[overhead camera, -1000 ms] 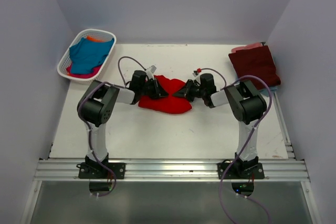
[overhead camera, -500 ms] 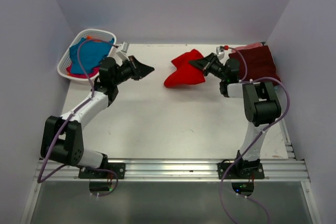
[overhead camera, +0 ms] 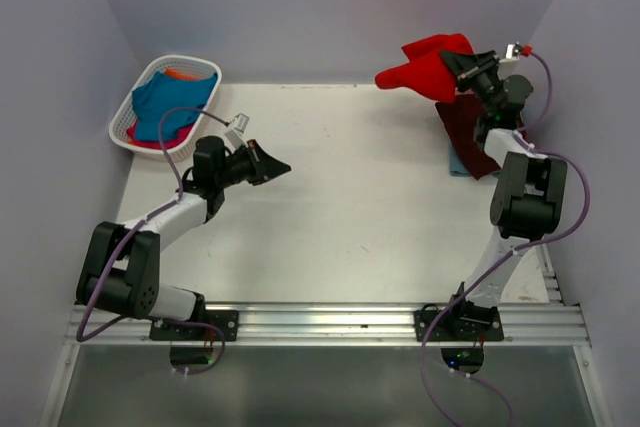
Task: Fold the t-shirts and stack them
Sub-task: Neatly place the folded tshirt to the corner
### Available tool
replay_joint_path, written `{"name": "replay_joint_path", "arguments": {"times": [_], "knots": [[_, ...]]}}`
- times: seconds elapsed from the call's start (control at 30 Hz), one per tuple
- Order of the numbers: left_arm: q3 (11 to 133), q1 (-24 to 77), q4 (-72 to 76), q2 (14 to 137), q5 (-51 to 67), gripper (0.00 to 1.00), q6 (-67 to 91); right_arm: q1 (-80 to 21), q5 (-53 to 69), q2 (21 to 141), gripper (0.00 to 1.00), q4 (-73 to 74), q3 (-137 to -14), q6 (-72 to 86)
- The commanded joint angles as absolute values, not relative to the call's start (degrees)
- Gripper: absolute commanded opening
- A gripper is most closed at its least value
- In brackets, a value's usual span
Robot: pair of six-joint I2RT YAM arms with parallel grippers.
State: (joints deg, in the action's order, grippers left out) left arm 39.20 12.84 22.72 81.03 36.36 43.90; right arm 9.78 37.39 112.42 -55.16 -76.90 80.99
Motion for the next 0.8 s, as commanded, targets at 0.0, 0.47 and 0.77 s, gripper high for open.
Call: {"name": "replay_joint_path", "arguments": {"times": [0.0, 0.47, 0.77], "knots": [[37.6, 12.8, 23.6, 79.2, 38.0, 0.00, 42.6, 13.6, 31.7, 107.2, 0.00, -47.1, -80.0, 74.4], [36.6, 12.8, 24.0, 80.4, 38.8, 0.00, 42.4, 20.3, 22.4, 113.6, 0.00, -40.2, -90.2, 65.3], [36.6, 12.8, 25.2, 83.8, 38.6, 0.00, 42.2, 20.4, 17.6, 118.3, 0.00, -45.7, -87.5, 65.5]]}}
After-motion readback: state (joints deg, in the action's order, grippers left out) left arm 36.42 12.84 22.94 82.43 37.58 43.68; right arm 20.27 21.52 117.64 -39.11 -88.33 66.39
